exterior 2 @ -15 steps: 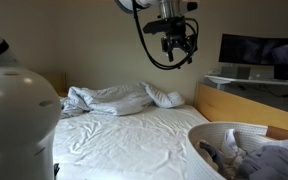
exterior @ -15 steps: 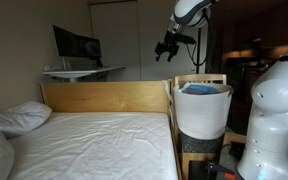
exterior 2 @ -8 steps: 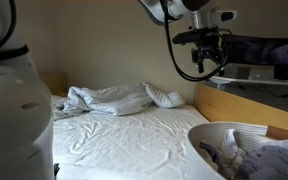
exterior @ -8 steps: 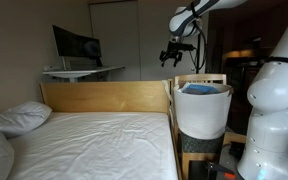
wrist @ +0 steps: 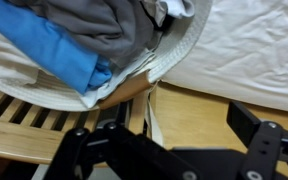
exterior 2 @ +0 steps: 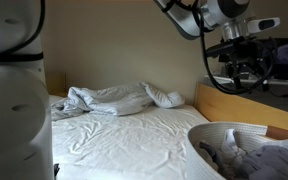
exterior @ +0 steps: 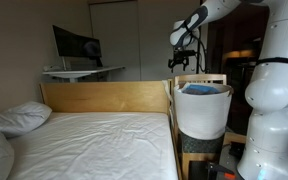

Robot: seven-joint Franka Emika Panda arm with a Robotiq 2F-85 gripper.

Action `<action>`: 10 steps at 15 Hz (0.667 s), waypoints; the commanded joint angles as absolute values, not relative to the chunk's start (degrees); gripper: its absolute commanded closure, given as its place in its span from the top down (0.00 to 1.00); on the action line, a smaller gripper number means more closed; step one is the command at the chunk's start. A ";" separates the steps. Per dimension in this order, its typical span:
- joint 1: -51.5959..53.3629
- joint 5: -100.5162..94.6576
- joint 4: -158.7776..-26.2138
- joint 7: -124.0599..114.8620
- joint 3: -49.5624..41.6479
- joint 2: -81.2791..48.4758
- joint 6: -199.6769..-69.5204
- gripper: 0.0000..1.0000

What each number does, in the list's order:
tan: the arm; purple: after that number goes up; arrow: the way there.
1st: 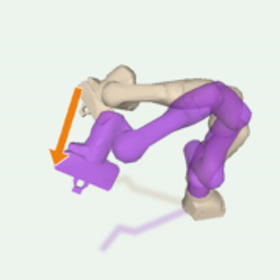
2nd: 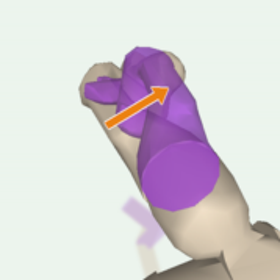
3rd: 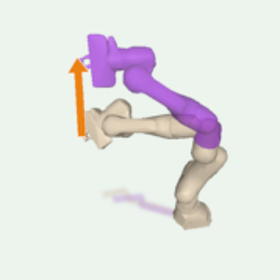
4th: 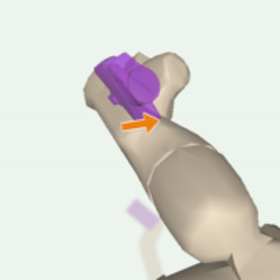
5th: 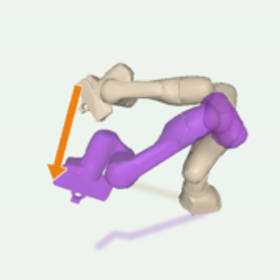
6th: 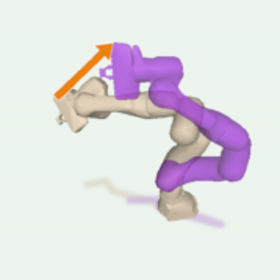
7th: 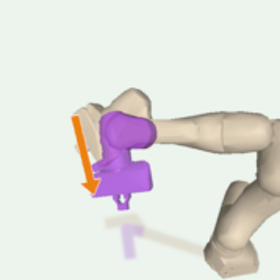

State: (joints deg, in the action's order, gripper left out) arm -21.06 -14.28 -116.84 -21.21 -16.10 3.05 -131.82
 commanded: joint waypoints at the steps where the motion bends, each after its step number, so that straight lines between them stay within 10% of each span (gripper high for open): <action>1: -22.04 -18.47 -114.16 -25.33 -18.75 -0.15 -127.32 1.00; 10: -23.29 -19.09 -110.95 -28.88 -25.08 -7.04 -125.39 1.00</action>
